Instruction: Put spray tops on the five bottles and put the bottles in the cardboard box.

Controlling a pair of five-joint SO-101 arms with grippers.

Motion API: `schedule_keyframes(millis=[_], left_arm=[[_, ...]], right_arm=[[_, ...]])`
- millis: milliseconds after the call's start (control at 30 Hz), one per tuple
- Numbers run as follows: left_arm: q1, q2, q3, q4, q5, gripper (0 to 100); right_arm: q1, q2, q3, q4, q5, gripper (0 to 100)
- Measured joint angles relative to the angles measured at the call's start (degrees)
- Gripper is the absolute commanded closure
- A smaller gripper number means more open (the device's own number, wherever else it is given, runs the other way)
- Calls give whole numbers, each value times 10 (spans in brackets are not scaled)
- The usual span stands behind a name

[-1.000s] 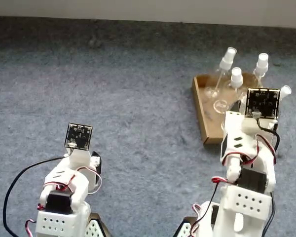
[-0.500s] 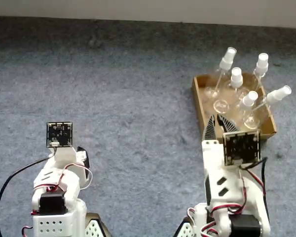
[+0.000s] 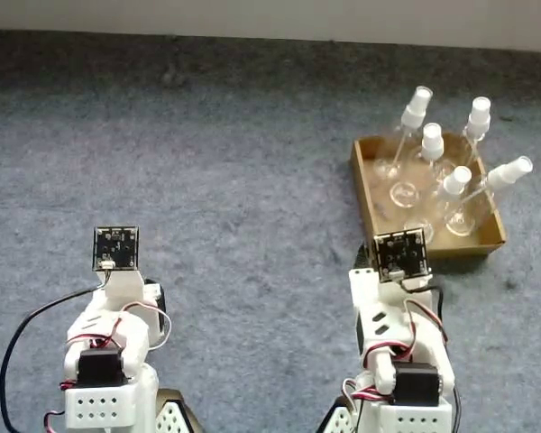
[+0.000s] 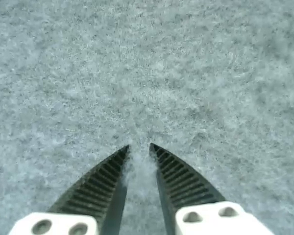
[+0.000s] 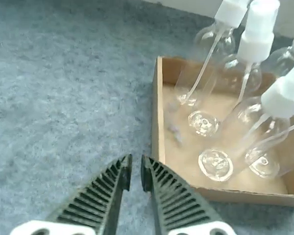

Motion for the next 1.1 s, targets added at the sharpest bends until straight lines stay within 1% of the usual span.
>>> schedule_keyframes(millis=[200,300,367,500,600,700,800,900,1000,1100], left_arm=[[0,0,0,0,0,993],[0,0,0,0,0,993],[0,0,0,0,0,993],[0,0,0,0,0,993],[0,0,0,0,0,993],[8,0,0,3,1,993],[49,0,0,40,1,993],[83,0,0,73,0,993],[71,0,0,79,0,993],[34,0,0,79,0,993]], right_arm=[[0,0,78,0,0,992],[0,0,84,-1,-4,992],[0,1,85,-1,-38,992],[0,1,85,-1,-130,992],[-1,1,85,22,-162,993],[-25,1,85,86,-168,993],[-62,1,85,162,-170,993],[-73,1,85,175,-170,993],[-73,1,85,179,-170,993],[-73,1,85,179,-170,993]])
